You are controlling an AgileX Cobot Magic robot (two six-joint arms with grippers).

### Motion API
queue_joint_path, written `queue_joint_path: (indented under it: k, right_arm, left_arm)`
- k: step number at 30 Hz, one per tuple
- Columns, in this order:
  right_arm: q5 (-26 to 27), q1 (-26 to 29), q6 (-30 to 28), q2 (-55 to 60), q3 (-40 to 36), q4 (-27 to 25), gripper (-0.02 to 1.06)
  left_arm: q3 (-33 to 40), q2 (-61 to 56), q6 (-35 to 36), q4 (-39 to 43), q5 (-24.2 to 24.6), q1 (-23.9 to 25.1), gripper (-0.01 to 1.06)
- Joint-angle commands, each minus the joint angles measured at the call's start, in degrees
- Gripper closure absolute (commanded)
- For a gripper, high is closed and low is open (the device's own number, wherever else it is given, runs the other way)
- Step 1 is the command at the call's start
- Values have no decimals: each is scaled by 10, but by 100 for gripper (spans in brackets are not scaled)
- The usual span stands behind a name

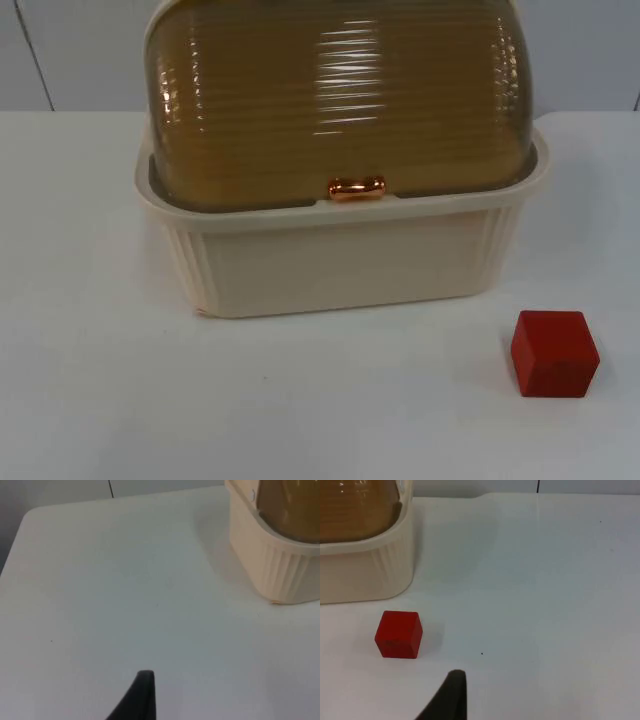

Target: Open the box lid with the left hand, place the block into the box with the right hand, then close the box lid with the left hand.

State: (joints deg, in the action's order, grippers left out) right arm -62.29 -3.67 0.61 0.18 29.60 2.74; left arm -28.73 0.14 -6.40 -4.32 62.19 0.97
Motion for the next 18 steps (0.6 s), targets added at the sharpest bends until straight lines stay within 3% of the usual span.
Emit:
queue_joint_path:
  k: [1,9,18]
  right_arm:
    - [7,0,0,-2,0,1,0]
    - [5,0,16,53,67,19,0]
    - [53,0,17,212,191,19,0]
  left_arm:
    - [1,-1,14,6,-9,-3,0]
    - [-73,52,38,23,-10,-3,0]
    - [-187,211,38,64,-78,-3,0]
